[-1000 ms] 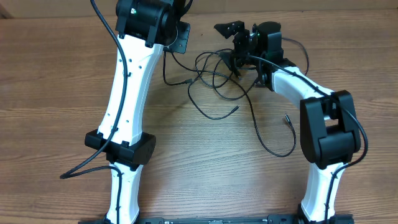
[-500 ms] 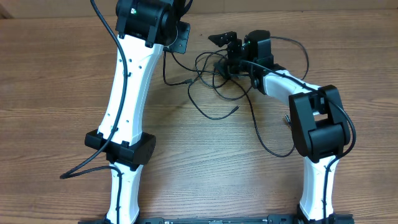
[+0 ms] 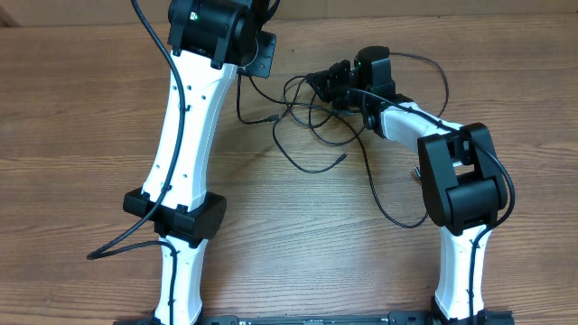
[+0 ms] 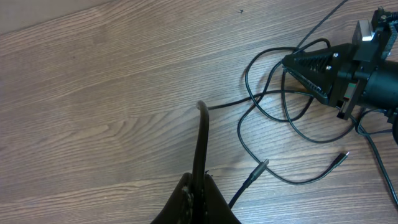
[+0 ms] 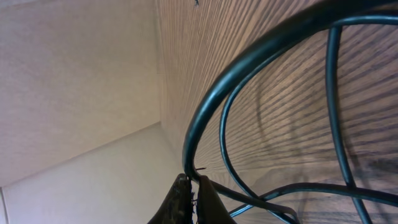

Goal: Untangle cables

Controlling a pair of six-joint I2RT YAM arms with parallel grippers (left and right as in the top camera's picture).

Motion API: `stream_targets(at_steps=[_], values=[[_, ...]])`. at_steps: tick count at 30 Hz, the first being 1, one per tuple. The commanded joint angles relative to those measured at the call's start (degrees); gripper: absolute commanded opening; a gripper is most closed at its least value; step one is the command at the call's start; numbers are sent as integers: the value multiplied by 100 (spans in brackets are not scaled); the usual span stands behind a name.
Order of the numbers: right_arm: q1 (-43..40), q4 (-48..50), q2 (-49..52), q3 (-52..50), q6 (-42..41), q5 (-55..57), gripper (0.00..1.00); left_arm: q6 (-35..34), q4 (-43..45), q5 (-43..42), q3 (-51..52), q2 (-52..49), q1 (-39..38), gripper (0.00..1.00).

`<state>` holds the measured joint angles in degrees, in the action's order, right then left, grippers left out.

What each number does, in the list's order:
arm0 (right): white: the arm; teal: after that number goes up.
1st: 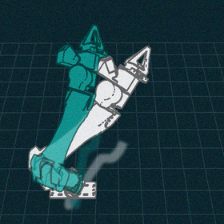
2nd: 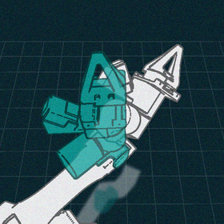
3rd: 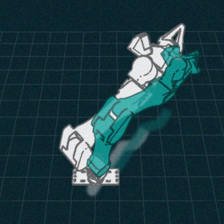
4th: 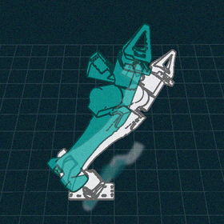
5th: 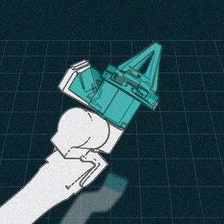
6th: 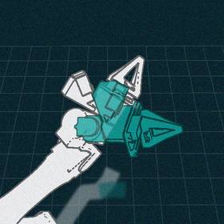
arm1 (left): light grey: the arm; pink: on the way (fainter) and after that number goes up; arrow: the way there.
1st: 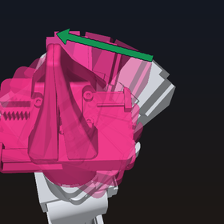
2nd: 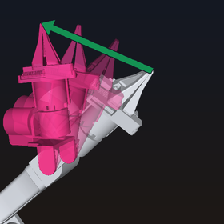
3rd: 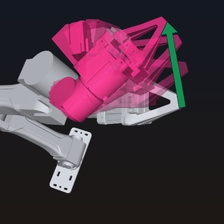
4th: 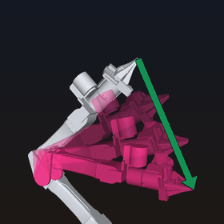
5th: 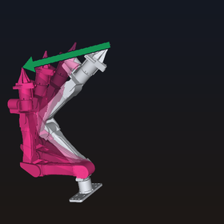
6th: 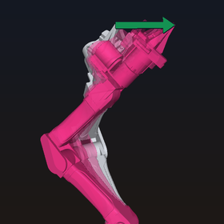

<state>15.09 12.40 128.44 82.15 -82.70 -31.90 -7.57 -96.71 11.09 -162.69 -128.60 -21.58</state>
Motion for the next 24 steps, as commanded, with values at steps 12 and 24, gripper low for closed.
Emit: stream_targets(at_steps=[12, 24], values=[[66, -260, 81, 44, 479, 387, 83, -79, -9, -63, -52, 46, 57, 4], [-363, 192, 175, 46, 1126, 776, 85, -13, -9, -61, -52, 46, 57, 4]])
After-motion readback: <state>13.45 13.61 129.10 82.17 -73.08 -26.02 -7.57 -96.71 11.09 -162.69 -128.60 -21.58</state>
